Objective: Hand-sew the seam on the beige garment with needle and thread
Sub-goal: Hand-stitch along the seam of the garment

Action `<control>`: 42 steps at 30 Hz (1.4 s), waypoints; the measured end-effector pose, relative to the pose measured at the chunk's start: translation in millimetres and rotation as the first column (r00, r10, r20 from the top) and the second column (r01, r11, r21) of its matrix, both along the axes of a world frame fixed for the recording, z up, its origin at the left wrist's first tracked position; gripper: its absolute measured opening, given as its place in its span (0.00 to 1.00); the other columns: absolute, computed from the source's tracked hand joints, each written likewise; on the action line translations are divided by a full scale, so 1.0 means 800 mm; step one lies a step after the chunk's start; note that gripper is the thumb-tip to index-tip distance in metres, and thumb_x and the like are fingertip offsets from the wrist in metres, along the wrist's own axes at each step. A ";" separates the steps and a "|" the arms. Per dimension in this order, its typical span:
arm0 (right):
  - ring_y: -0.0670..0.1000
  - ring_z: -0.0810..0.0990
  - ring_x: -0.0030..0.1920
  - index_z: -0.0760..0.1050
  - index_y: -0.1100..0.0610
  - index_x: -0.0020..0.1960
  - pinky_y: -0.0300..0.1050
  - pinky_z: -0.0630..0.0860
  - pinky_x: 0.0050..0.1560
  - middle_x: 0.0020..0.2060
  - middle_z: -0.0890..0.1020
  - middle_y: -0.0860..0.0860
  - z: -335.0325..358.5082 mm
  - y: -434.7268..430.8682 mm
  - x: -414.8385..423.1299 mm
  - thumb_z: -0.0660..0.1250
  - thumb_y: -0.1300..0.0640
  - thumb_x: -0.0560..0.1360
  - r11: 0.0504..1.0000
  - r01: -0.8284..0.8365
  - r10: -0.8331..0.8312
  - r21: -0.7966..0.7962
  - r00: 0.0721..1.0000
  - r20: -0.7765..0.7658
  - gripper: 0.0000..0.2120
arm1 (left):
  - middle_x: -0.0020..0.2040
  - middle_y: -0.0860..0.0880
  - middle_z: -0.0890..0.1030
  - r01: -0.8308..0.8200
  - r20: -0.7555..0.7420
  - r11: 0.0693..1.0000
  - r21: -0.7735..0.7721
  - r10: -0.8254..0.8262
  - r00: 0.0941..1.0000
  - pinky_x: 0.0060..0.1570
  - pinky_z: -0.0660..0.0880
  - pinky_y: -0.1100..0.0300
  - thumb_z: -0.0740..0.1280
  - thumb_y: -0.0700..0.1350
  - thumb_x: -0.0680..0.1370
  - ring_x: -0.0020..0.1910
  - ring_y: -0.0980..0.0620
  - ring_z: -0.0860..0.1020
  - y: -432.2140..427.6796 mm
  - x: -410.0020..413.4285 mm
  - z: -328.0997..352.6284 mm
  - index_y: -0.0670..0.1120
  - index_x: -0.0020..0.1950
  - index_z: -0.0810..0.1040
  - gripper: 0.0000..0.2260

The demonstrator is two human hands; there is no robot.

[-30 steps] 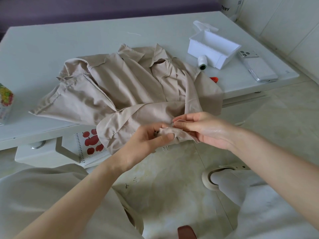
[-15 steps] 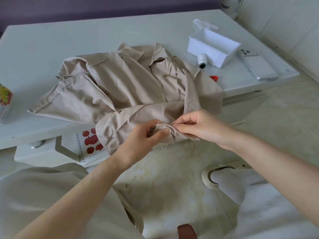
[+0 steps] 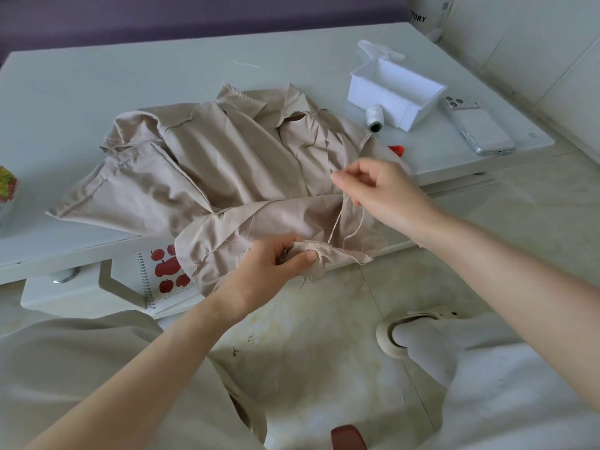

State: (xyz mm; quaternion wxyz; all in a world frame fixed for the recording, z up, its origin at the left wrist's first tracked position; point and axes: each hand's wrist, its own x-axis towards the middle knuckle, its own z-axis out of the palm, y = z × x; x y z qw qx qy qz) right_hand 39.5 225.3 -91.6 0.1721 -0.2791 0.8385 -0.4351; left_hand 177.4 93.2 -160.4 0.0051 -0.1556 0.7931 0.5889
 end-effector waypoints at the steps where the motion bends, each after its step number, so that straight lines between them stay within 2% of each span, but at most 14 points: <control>1: 0.39 0.68 0.26 0.76 0.55 0.43 0.30 0.64 0.30 0.28 0.70 0.46 0.002 -0.006 0.000 0.63 0.46 0.77 1.000 0.017 -0.018 -0.017 0.999 -0.031 0.12 | 0.36 0.46 0.67 -0.008 0.001 1.000 -0.001 0.008 1.000 0.40 0.66 0.54 0.67 0.54 0.75 0.36 0.50 0.66 0.000 -0.001 -0.002 0.34 0.48 0.75 0.21; 4: 0.44 0.67 0.31 0.76 0.61 0.45 0.37 0.65 0.36 0.30 0.66 0.51 0.009 -0.019 0.007 0.61 0.46 0.78 0.995 0.024 -0.028 -0.094 0.998 -0.049 0.18 | 0.35 0.46 0.68 -0.034 0.013 0.999 -0.021 0.034 0.999 0.38 0.65 0.54 0.67 0.54 0.75 0.35 0.50 0.66 -0.002 0.000 -0.009 0.34 0.47 0.75 0.20; 9: 0.47 0.63 0.27 0.74 0.52 0.37 0.43 0.64 0.36 0.25 0.64 0.49 0.017 -0.021 0.016 0.60 0.49 0.79 0.985 -0.034 0.037 -0.167 0.999 0.013 0.14 | 0.35 0.46 0.71 -0.040 0.016 0.997 -0.066 0.041 0.999 0.35 0.65 0.60 0.67 0.46 0.78 0.33 0.54 0.67 -0.002 0.000 -0.019 0.41 0.48 0.79 0.08; 12: 0.46 0.67 0.28 0.75 0.52 0.38 0.52 0.71 0.39 0.24 0.66 0.46 0.009 -0.014 0.016 0.60 0.49 0.79 0.989 -0.078 0.081 -0.126 0.997 0.019 0.13 | 0.36 0.45 0.73 -0.043 0.029 0.992 -0.115 0.047 0.998 0.33 0.64 0.65 0.67 0.45 0.78 0.32 0.55 0.67 -0.001 -0.001 -0.022 0.40 0.49 0.79 0.09; 16: 0.42 0.70 0.32 0.75 0.52 0.44 0.39 0.70 0.40 0.32 0.73 0.47 -0.015 0.003 0.024 0.66 0.53 0.75 0.982 -0.181 0.174 -0.048 0.977 -0.121 0.03 | 0.36 0.46 0.73 -0.069 0.035 0.996 -0.050 0.071 0.997 0.35 0.64 0.62 0.67 0.44 0.78 0.33 0.54 0.68 -0.002 -0.002 -0.023 0.38 0.48 0.79 0.09; 18: 0.42 0.71 0.35 0.75 0.49 0.46 0.34 0.69 0.39 0.37 0.73 0.43 -0.029 0.013 0.032 0.70 0.56 0.73 0.952 -0.297 0.305 0.069 0.931 -0.202 0.05 | 0.33 0.49 0.71 -0.084 0.037 0.996 0.008 0.084 0.996 0.34 0.64 0.62 0.67 0.43 0.78 0.32 0.54 0.66 -0.002 -0.002 -0.023 0.37 0.47 0.77 0.09; 22: 0.40 0.67 0.38 0.77 0.49 0.50 0.33 0.65 0.37 0.45 0.72 0.43 -0.058 0.026 0.051 0.74 0.59 0.69 0.829 -0.421 0.554 0.369 0.711 -0.433 0.13 | 0.27 0.55 0.68 -0.085 0.059 0.989 0.124 0.078 0.995 0.30 0.63 0.68 0.68 0.42 0.76 0.26 0.59 0.65 0.000 -0.003 -0.015 0.33 0.44 0.73 0.12; 24: 0.41 0.69 0.38 0.78 0.52 0.46 0.31 0.61 0.35 0.43 0.75 0.46 -0.066 0.026 0.056 0.78 0.61 0.64 0.833 -0.392 0.551 0.391 0.655 -0.517 0.13 | 0.27 0.51 0.66 -0.081 0.066 0.981 0.179 0.070 0.995 0.27 0.61 0.69 0.66 0.40 0.78 0.24 0.59 0.64 0.001 -0.002 -0.010 0.30 0.44 0.71 0.12; 27: 0.46 0.75 0.37 0.81 0.55 0.41 0.39 0.72 0.32 0.38 0.77 0.47 -0.070 0.019 0.062 0.73 0.57 0.69 0.878 -0.404 0.474 0.258 0.655 -0.588 0.02 | 0.26 0.52 0.65 -0.073 0.076 0.971 0.227 0.057 0.995 0.28 0.59 0.67 0.63 0.40 0.80 0.23 0.59 0.62 0.001 0.000 -0.005 0.28 0.45 0.71 0.13; 31: 0.45 0.73 0.39 0.84 0.56 0.42 0.42 0.75 0.32 0.35 0.77 0.48 -0.069 0.017 0.071 0.60 0.52 0.74 0.887 -0.438 0.439 0.146 0.702 -0.561 0.15 | 0.28 0.48 0.65 -0.128 0.094 0.975 0.184 0.112 0.989 0.28 0.60 0.65 0.64 0.42 0.80 0.25 0.57 0.62 -0.002 -0.002 -0.008 0.28 0.46 0.71 0.14; 35: 0.46 0.71 0.37 0.84 0.54 0.41 0.36 0.67 0.34 0.33 0.77 0.46 -0.076 0.025 0.081 0.64 0.52 0.73 0.834 -0.513 0.525 0.200 0.630 -0.573 0.11 | 0.32 0.45 0.66 -0.199 0.094 0.971 0.136 0.187 0.978 0.31 0.64 0.62 0.62 0.42 0.80 0.27 0.54 0.64 -0.005 -0.004 -0.009 0.33 0.44 0.71 0.12; 38: 0.46 0.69 0.41 0.83 0.52 0.40 0.39 0.68 0.30 0.36 0.77 0.47 -0.089 0.033 0.095 0.69 0.54 0.70 0.783 -0.560 0.608 0.270 0.600 -0.520 0.04 | 0.35 0.44 0.68 -0.281 0.079 0.949 0.145 0.272 0.959 0.39 0.68 0.54 0.62 0.42 0.81 0.34 0.49 0.66 -0.008 -0.007 -0.007 0.32 0.47 0.72 0.12; 41: 0.45 0.72 0.45 0.83 0.49 0.36 0.33 0.63 0.36 0.38 0.79 0.45 -0.113 0.044 0.103 0.66 0.52 0.70 0.697 -0.603 0.714 0.389 0.526 -0.462 0.08 | 0.35 0.44 0.70 -0.323 0.064 0.936 0.141 0.317 0.946 0.41 0.69 0.53 0.62 0.42 0.80 0.37 0.48 0.69 -0.007 -0.008 -0.006 0.32 0.49 0.73 0.11; 42: 0.46 0.74 0.46 0.83 0.48 0.37 0.33 0.67 0.37 0.38 0.80 0.44 -0.120 0.048 0.105 0.67 0.53 0.71 0.653 -0.625 0.757 0.428 0.517 -0.399 0.07 | 0.35 0.44 0.71 -0.329 0.061 0.935 0.135 0.324 0.944 0.40 0.70 0.53 0.62 0.42 0.80 0.37 0.48 0.70 -0.007 -0.009 -0.006 0.33 0.50 0.74 0.11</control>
